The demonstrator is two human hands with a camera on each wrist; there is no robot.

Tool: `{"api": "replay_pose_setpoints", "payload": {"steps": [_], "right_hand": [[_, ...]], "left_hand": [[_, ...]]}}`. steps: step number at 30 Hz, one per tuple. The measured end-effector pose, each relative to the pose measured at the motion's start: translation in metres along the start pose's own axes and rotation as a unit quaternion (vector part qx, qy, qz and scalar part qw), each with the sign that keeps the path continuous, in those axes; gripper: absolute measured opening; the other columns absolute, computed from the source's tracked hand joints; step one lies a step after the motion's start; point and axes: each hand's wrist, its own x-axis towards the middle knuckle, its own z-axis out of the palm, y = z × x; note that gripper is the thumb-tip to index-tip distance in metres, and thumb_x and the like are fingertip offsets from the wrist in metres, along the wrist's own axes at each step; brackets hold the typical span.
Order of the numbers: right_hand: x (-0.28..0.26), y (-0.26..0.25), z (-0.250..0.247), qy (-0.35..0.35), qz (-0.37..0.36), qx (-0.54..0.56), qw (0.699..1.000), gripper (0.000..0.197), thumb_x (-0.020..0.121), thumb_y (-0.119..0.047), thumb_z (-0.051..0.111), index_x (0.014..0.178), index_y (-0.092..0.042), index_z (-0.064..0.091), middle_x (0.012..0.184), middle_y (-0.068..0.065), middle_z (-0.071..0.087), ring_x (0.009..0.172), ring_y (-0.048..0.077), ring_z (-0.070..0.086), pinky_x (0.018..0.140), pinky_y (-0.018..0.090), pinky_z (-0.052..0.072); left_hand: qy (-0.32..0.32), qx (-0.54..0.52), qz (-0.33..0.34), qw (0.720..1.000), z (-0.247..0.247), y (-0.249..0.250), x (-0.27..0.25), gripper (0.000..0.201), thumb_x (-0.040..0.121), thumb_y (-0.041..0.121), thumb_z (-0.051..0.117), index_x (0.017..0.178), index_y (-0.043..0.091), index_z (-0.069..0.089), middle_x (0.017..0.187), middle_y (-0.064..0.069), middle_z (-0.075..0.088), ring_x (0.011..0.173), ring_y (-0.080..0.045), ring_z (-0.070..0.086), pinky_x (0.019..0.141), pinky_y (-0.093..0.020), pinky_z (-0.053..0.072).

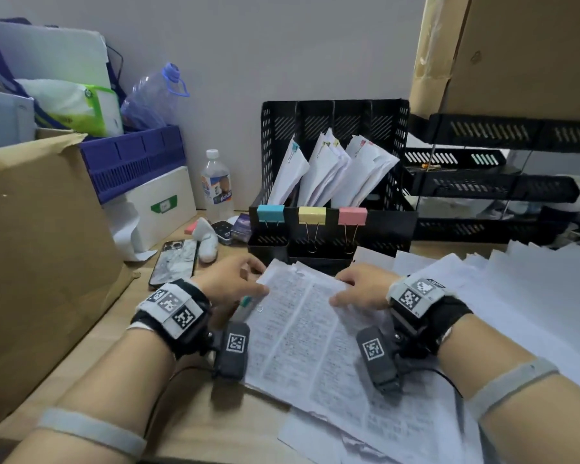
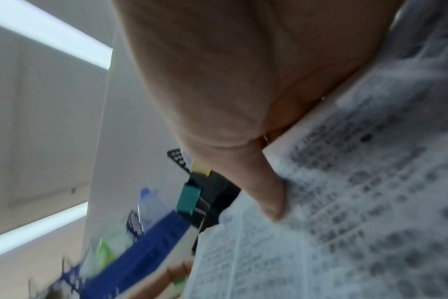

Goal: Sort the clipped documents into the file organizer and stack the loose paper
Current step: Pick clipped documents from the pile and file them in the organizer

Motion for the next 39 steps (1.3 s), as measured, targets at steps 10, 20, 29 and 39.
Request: {"api": "replay_pose_setpoints", "payload": {"steps": [10, 20, 29, 39], "right_hand": [[0.014, 0.06, 0.009, 0.098, -0.054, 0.352, 0.929, 0.013, 0.093, -0.018, 0.064, 0.102, -0.018, 0.074, 0.119, -0.01, 0.072, 0.099, 0.023, 0.074, 0.096, 0.052, 0.054], [0.004, 0.051, 0.007, 0.176, -0.063, 0.353, 0.917, 0.007, 0.094, -0.017, 0.065, 0.092, -0.015, 0.072, 0.093, 0.008, 0.077, 0.09, 0.03, 0.074, 0.087, 0.049, 0.058], [-0.002, 0.016, -0.009, 0.302, -0.061, 0.284, 0.908, 0.021, 0.095, -0.023, 0.062, 0.074, -0.021, 0.063, 0.062, -0.01, 0.064, 0.057, 0.006, 0.056, 0.058, 0.025, 0.043], [-0.028, -0.049, -0.054, 0.361, -0.072, 0.189, 0.91, 0.051, 0.083, -0.051, 0.069, 0.122, -0.023, 0.052, 0.114, -0.001, 0.056, 0.1, 0.014, 0.061, 0.09, 0.034, 0.053]], "left_hand": [[-0.079, -0.472, -0.015, 0.878, 0.007, -0.018, -0.008, 0.038, 0.088, 0.01, 0.067, 0.125, 0.003, 0.066, 0.117, -0.024, 0.072, 0.095, -0.031, 0.076, 0.068, -0.033, 0.065], [-0.066, -0.5, 0.063, 0.861, 0.018, -0.026, 0.001, 0.063, 0.054, 0.038, 0.097, 0.106, 0.009, 0.077, 0.12, -0.027, 0.07, 0.099, -0.036, 0.074, 0.079, -0.045, 0.062], [-0.092, -0.502, 0.051, 0.858, 0.028, -0.004, -0.017, 0.039, 0.085, 0.012, 0.073, 0.122, 0.002, 0.066, 0.123, -0.023, 0.07, 0.102, -0.033, 0.074, 0.081, -0.044, 0.064], [0.106, -0.432, 0.148, 0.883, 0.002, 0.038, -0.021, 0.02, 0.102, 0.014, 0.055, 0.113, 0.008, 0.071, 0.098, -0.006, 0.08, 0.088, -0.021, 0.076, 0.066, -0.031, 0.063]]}}
